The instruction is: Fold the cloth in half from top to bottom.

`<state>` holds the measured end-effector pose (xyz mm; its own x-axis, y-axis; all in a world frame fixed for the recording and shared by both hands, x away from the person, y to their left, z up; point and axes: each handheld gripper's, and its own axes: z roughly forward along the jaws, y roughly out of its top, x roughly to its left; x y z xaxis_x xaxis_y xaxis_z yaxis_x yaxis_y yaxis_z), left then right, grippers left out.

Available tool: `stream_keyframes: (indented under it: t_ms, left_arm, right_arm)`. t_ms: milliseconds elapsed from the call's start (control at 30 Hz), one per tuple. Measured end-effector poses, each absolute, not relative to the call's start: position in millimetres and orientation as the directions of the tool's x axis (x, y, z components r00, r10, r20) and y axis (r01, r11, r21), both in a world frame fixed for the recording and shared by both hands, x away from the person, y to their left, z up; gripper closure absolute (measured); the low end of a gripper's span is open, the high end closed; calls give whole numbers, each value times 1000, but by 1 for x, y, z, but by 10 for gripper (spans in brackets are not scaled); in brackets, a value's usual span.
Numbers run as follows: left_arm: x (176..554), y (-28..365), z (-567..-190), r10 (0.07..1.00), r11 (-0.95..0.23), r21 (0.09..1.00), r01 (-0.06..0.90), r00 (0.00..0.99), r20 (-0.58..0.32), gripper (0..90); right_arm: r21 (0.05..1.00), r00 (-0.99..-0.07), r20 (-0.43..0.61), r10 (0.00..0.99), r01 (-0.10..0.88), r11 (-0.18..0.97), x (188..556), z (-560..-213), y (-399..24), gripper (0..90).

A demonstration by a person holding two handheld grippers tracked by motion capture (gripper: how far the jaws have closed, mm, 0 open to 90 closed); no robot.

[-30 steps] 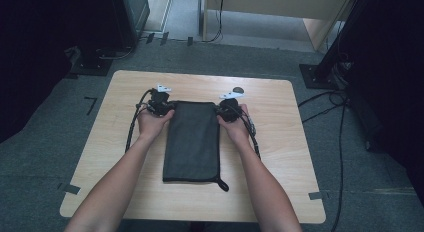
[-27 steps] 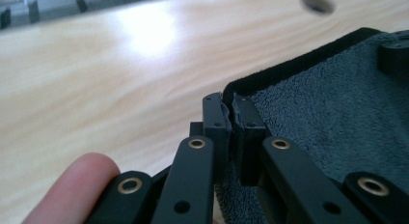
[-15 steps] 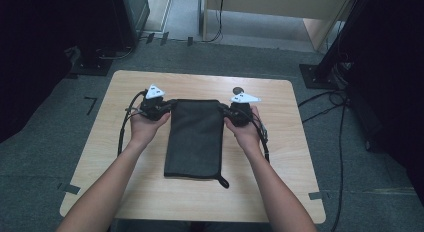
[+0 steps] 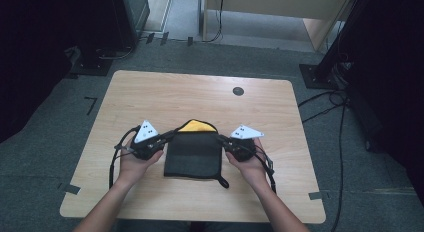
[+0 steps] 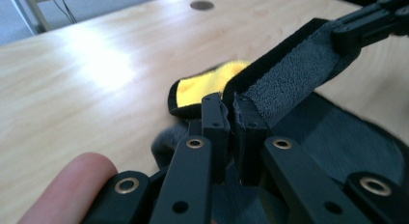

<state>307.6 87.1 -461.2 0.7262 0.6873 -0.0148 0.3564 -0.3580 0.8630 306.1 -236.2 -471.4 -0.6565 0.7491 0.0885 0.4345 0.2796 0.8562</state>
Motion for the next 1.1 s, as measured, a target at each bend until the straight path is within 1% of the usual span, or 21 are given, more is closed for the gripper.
stream_keyframes:
  t_ms: [67, 267, 400, 433, 467, 567, 600, 667, 733, 767, 800, 833, 867, 933, 1000, 1033, 1100]
  left_arm:
    - [297, 88, -469, 682, -377, 853, 360, 732, -7, 849]
    - [275, 90, -488, 653, -434, 822, 369, 758, 4, 847]
    - [267, 93, -500, 654, -457, 802, 385, 756, 10, 810]
    - [266, 93, -501, 656, -450, 803, 390, 755, 1, 806]
    - [263, 94, -502, 649, -454, 804, 383, 761, 4, 814]
    - [260, 92, -501, 637, -472, 805, 359, 770, 30, 834]
    - [258, 92, -500, 632, -483, 805, 344, 774, 48, 838]
    - [256, 93, -498, 627, -481, 806, 345, 778, 41, 834]
    - [254, 94, -500, 626, -503, 790, 349, 778, 56, 824]
    - [253, 95, -502, 620, -509, 784, 356, 783, 47, 814]
    - [253, 96, -504, 617, -509, 776, 371, 786, 29, 786]
    - [253, 97, -506, 616, -515, 768, 381, 788, 22, 740]
    - [252, 99, -507, 616, -512, 766, 388, 788, 13, 687]
    - [252, 107, -508, 605, -473, 782, 406, 795, -46, 632]
    - [253, 114, -506, 608, -445, 796, 411, 791, -69, 568]
    - [253, 117, -505, 603, -427, 805, 413, 793, -87, 568]
    - [255, 121, -501, 588, -381, 823, 421, 797, -136, 541]
  right_arm:
    - [853, -672, 79, 736, 427, 299, 296, -476, -235, 843]
    - [825, -696, 83, 714, 449, 342, 274, -492, -234, 827]
    - [790, -710, 77, 700, 472, 391, 269, -503, -235, 755]
    - [786, -708, 72, 703, 474, 397, 267, -504, -235, 758]
    - [787, -716, 72, 695, 469, 402, 264, -505, -238, 801]
    - [791, -726, 60, 685, 453, 411, 260, -505, -238, 820]
    - [790, -728, 52, 684, 449, 418, 257, -504, -238, 820]
    - [789, -732, 41, 681, 441, 427, 254, -503, -238, 813]
    - [784, -738, 34, 674, 438, 440, 252, -504, -239, 774]
    - [779, -740, 42, 671, 446, 442, 251, -506, -239, 746]
    - [769, -744, 46, 666, 452, 452, 250, -507, -240, 696]
    - [762, -748, 43, 663, 453, 462, 249, -508, -241, 644]
    - [757, -749, 54, 660, 462, 463, 247, -508, -243, 619]
    - [761, -758, 78, 648, 465, 452, 245, -506, -250, 592]
    - [777, -760, 95, 643, 460, 429, 243, -497, -261, 570]
    - [777, -760, 95, 643, 460, 429, 243, -497, -261, 570]
    - [788, -760, 94, 644, 452, 418, 245, -490, -266, 570]
